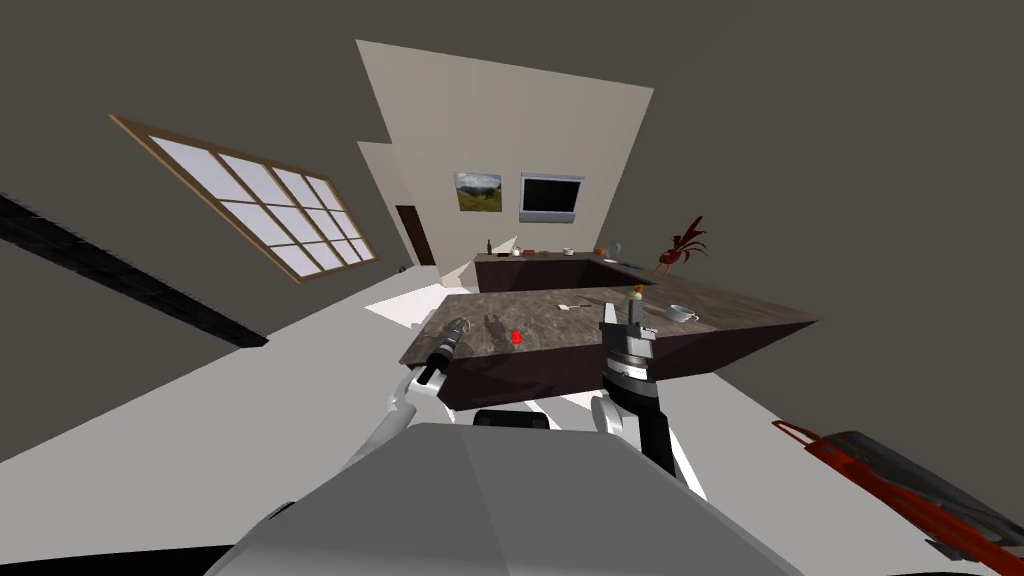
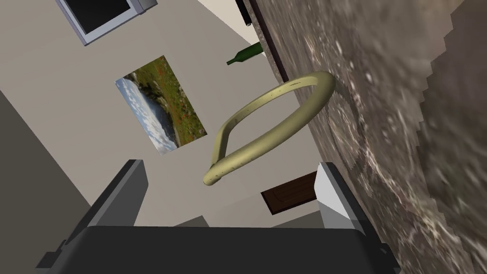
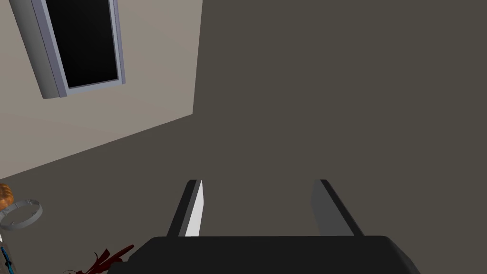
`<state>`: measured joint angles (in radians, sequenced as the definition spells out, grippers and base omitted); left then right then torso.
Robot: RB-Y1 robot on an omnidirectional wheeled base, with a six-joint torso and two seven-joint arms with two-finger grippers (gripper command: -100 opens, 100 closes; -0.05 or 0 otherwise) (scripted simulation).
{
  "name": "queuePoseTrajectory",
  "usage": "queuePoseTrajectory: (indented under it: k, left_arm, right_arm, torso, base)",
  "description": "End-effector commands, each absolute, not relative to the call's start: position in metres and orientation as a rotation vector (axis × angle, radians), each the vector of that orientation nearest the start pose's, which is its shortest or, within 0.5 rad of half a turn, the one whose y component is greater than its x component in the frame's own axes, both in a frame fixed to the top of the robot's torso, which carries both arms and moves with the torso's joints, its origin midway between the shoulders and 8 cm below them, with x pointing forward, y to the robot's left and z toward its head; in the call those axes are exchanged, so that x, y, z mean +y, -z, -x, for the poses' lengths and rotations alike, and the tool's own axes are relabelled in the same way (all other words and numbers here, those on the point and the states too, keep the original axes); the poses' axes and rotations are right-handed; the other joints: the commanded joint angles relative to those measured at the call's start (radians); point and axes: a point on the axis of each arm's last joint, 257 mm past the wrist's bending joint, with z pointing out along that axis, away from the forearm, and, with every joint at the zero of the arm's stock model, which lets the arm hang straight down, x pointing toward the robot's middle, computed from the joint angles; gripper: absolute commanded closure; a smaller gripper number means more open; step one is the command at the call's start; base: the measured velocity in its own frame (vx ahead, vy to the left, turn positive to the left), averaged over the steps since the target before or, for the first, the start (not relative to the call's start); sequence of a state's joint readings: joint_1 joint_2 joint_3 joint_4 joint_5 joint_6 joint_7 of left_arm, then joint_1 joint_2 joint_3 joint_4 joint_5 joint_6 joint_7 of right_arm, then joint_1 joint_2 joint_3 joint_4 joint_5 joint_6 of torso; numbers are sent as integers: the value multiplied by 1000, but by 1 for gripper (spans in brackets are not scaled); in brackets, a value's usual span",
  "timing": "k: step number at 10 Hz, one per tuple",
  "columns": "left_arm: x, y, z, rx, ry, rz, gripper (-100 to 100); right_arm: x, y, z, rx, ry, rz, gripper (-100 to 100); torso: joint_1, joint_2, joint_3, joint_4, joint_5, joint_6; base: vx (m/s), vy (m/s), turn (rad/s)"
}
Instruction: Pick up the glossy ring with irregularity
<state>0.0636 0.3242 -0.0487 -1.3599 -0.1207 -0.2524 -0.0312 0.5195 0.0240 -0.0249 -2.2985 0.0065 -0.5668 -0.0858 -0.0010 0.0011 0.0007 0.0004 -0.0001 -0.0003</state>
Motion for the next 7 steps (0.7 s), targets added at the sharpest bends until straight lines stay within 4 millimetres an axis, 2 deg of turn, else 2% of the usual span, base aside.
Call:
queuePoseTrajectory:
  k: [1,3,4,5,6,7]
  left_arm:
    - [301,290,-521,1472,922,824,-100]
    - [300,288,-532,1472,921,820,-100]
    - [303,298,-530,1486,909,835,-100]
    - [290,288,-543,1477,942,807,-100]
    - [290,287,-552,1478,940,805,-100]
    - [294,296,-551,1491,928,818,-100]
  right_arm:
    - [-288,-39,-325,526,-1360,-640,0]
    - [-288,-39,-325,526,-1360,-640,0]
    - [-288,-39,-325,526,-1360,-640,0]
    - [-288,-39,-325,526,-1360,-640,0]
    - [-288,-39,-325,526,-1360,-640,0]
    - [-288,-39,-325,526,-1360,-640,0]
  torso:
    - [0,0,0,0,0,0]
    - [0,1,0,0,0,0]
    - [0,0,0,0,0,0]
    - [0,-1,-1,0,0,0]
    - [0,0,0,0,0,0]
    - [0,1,0,0,0,0]
  base:
    - [-45,-10,88]
    - [-36,-8,38]
    - [-2,0,-15]
    - [-41,-6,118]
    - [-52,-11,59]
    - [-24,-3,-12]
